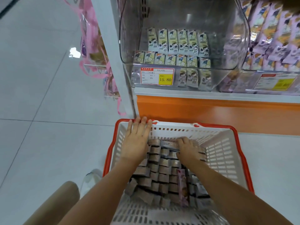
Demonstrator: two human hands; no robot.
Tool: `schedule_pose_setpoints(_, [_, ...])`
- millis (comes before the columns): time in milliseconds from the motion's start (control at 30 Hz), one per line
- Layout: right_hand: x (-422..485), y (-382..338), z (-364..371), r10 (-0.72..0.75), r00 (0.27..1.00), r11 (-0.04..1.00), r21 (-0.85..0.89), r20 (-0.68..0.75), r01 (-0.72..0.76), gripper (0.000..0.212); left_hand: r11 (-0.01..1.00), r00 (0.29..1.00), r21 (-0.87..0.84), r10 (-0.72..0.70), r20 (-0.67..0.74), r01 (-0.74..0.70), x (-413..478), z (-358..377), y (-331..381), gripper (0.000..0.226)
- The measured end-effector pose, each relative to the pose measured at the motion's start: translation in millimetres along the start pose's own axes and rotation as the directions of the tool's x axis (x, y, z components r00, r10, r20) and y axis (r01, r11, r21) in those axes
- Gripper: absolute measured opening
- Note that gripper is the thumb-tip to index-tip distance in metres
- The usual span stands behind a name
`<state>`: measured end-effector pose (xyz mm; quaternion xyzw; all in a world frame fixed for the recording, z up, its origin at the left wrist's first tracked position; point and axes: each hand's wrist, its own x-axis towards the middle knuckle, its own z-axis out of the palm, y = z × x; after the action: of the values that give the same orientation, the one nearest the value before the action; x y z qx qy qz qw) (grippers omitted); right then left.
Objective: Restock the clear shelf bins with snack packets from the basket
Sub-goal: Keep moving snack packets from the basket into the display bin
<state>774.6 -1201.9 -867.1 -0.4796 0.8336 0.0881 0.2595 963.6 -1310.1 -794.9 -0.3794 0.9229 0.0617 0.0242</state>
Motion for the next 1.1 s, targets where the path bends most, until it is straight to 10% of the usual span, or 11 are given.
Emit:
schedule_pose_setpoints(367, [-2.2,8.9,5.7,-0.053,0.992,0.999,-0.004,-0.114,0.053,0.050,0.998,0.999,0.056,-0.018,0.031,0.016,1.7,3.4,1.2,0.079])
schedule_pose_setpoints(733, [-52.5,8.5,-70.9,-0.199,0.953,0.774,0.560,-0.229,0.296,0.034,0.981,0.996,-0.192,0.005,0.091,0.012,2.9,-42.9,17.7,0.063])
schedule_pose_setpoints(1100, [-112.8,-19.4,-171.9,-0.099,0.858,0.313,0.803,-0.504,0.508,0.048,0.429,0.995,-0.902,0.055,0.084,0.053,-6.9,-118.3,51.5,0.003])
